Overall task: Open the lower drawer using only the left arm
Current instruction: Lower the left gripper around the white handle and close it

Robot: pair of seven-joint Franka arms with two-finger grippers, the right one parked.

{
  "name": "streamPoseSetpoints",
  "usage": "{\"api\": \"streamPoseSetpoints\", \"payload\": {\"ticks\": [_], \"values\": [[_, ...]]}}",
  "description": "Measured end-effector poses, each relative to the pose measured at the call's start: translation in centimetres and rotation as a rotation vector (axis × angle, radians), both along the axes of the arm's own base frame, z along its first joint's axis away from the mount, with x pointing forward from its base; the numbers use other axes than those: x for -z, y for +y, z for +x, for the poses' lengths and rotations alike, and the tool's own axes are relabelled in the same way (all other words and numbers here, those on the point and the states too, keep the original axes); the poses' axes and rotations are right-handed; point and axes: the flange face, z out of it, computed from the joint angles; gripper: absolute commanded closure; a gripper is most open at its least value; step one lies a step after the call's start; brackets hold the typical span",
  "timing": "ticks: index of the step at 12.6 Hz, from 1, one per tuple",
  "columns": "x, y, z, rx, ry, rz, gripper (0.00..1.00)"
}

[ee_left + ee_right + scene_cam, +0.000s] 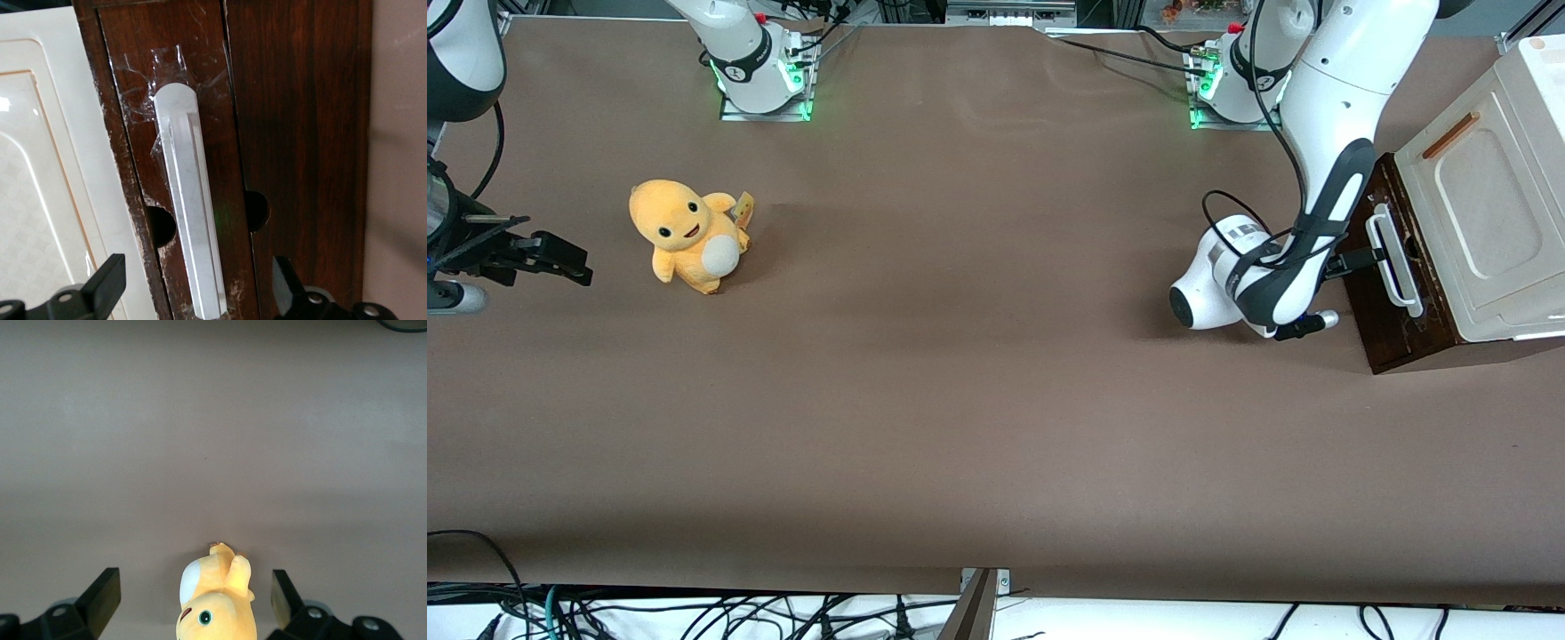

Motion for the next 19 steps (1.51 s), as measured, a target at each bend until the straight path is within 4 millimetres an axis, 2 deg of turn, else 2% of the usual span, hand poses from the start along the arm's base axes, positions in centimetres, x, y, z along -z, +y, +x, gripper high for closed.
{"api": "streamPoseSetpoints", "payload": {"ticks": [6,13,15,17,19], "values": [[0.1,1.7,0.5,0.01,0.023,0.013,0.03],[0.6,2.7,0.7,0.019,0.03,0.028,0.11],[0.5,3.1,0.9,0.023,0.027,0.035,0.2],[0.5,3.3,0.9,0.02,0.026,0.036,0.25],[0.5,3.4,0.9,0.019,0.023,0.037,0.4]]}}
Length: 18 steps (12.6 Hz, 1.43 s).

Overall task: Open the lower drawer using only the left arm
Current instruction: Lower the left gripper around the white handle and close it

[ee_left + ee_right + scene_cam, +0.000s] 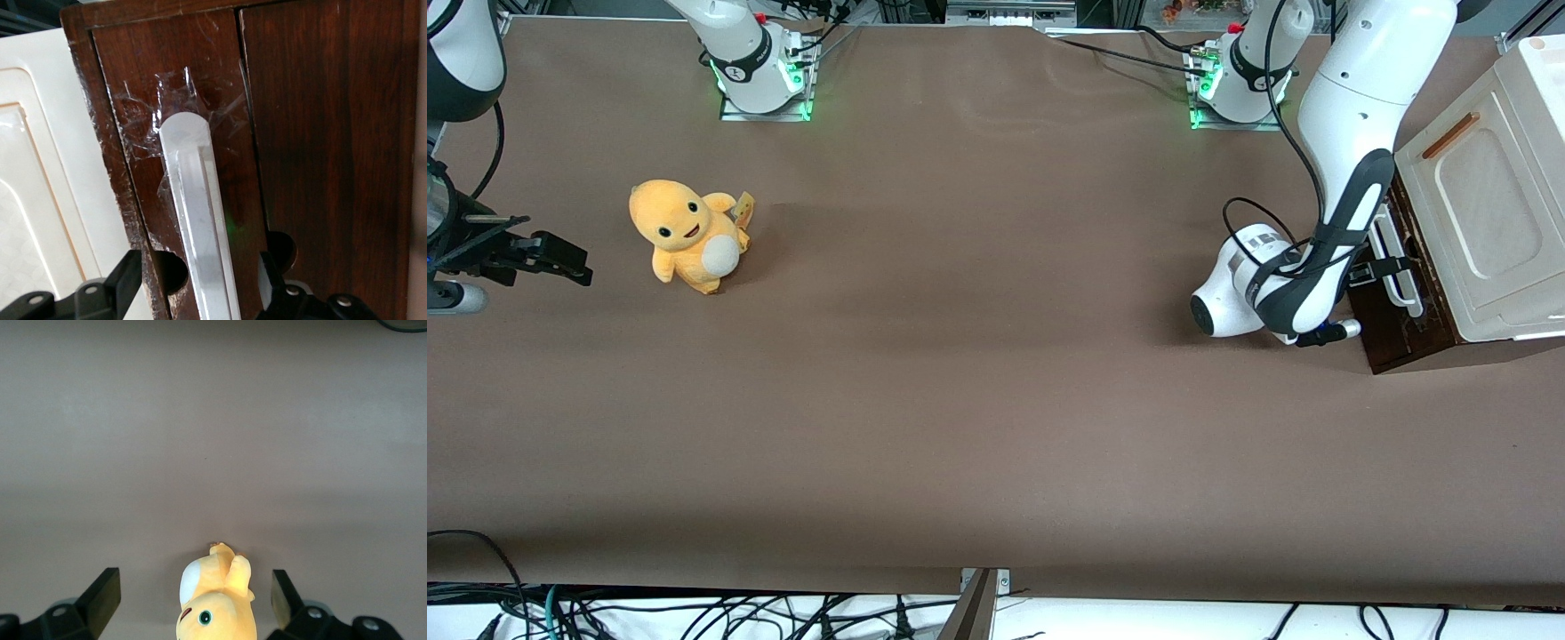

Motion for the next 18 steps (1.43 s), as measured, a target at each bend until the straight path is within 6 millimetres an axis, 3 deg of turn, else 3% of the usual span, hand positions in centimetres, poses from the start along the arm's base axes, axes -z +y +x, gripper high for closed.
{"api": "streamPoseSetpoints", "payload": {"ticks": [2,9,13,18], "values": [[0.01,0.0,0.01,0.0,-0.004,0.001,0.44],[0.34,-0.03,0.07,-0.004,-0.034,0.01,0.77],[0.6,-0.03,0.06,-0.006,-0.047,0.015,0.83],[0.61,-0.04,0.06,-0.007,-0.06,0.019,0.83]]}}
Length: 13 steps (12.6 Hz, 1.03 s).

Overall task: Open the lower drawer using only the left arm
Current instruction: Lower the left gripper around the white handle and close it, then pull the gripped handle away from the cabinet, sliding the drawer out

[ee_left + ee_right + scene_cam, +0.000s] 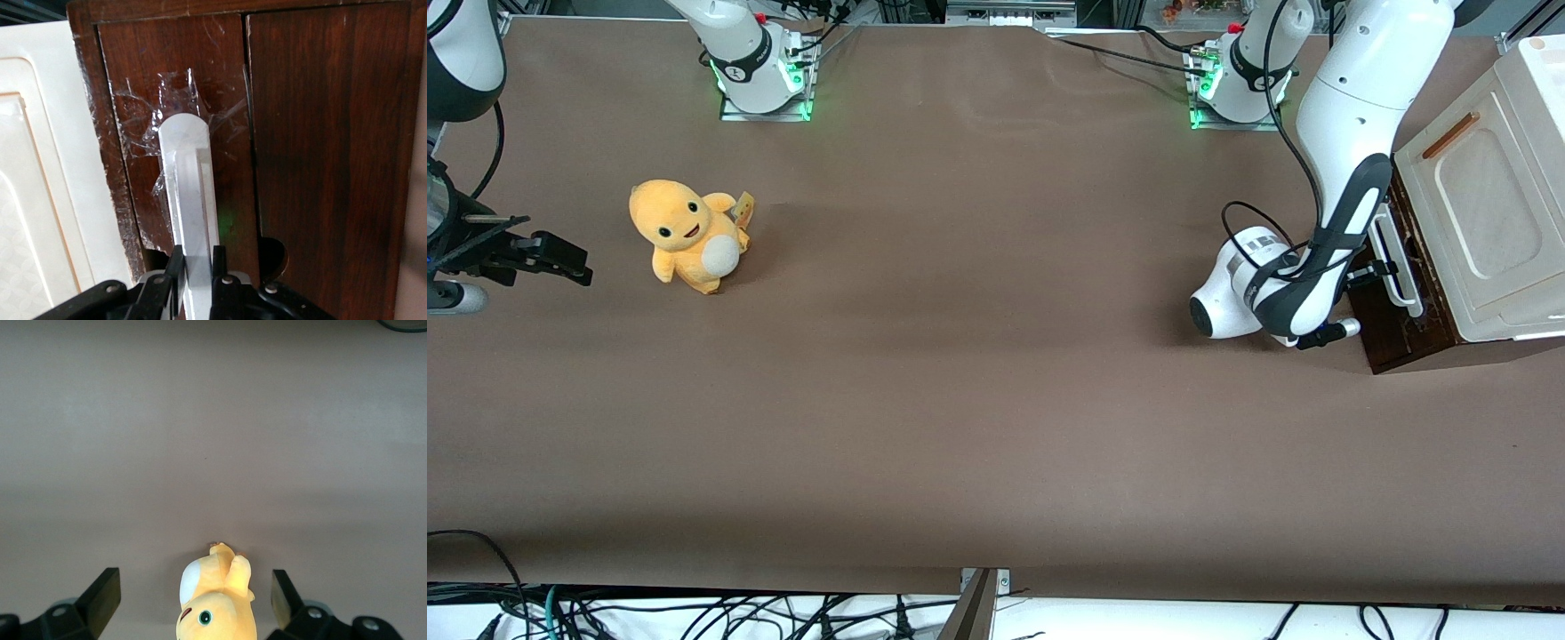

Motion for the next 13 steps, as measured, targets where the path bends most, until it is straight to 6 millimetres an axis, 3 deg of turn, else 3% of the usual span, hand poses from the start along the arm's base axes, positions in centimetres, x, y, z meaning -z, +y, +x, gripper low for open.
{"api": "streamPoseSetpoints", "payload": {"ticks": [5,13], "values": [[0.0,-0.2,0.0,0.003,-0.001,0.0,0.83],[-0.5,-2.2,0.2,0.009,-0.011,-0.015,0.83]]}}
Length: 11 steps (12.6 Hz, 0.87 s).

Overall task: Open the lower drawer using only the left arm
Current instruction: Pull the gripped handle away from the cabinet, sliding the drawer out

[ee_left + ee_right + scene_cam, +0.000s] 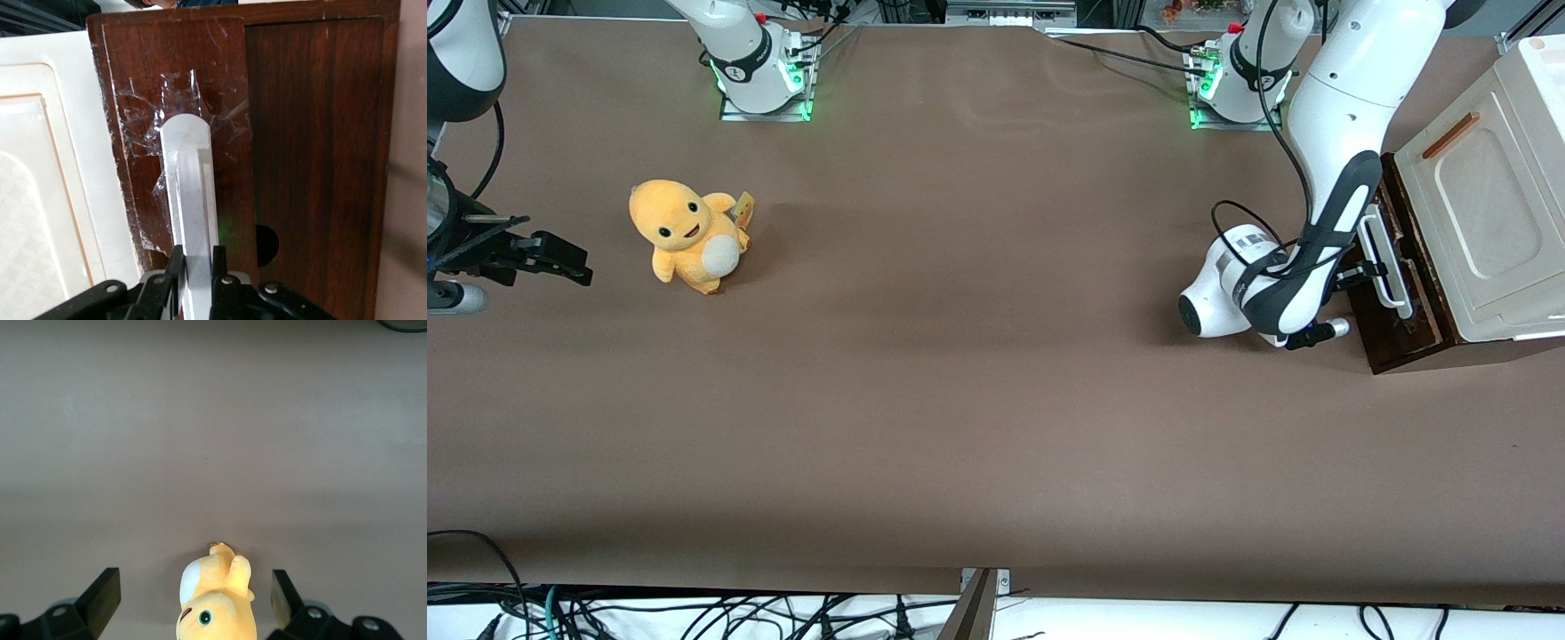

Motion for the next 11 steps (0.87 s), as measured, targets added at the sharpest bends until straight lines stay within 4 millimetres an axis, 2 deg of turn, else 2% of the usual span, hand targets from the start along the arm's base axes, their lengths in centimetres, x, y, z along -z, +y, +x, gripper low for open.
{"api": "streamPoseSetpoints", "payload": {"ticks": [5,11], "values": [[-0.6,-1.7,0.3,-0.007,-0.012,-0.015,0.83],[-0.8,-2.6,0.3,-0.011,-0.014,-0.023,0.83]]}}
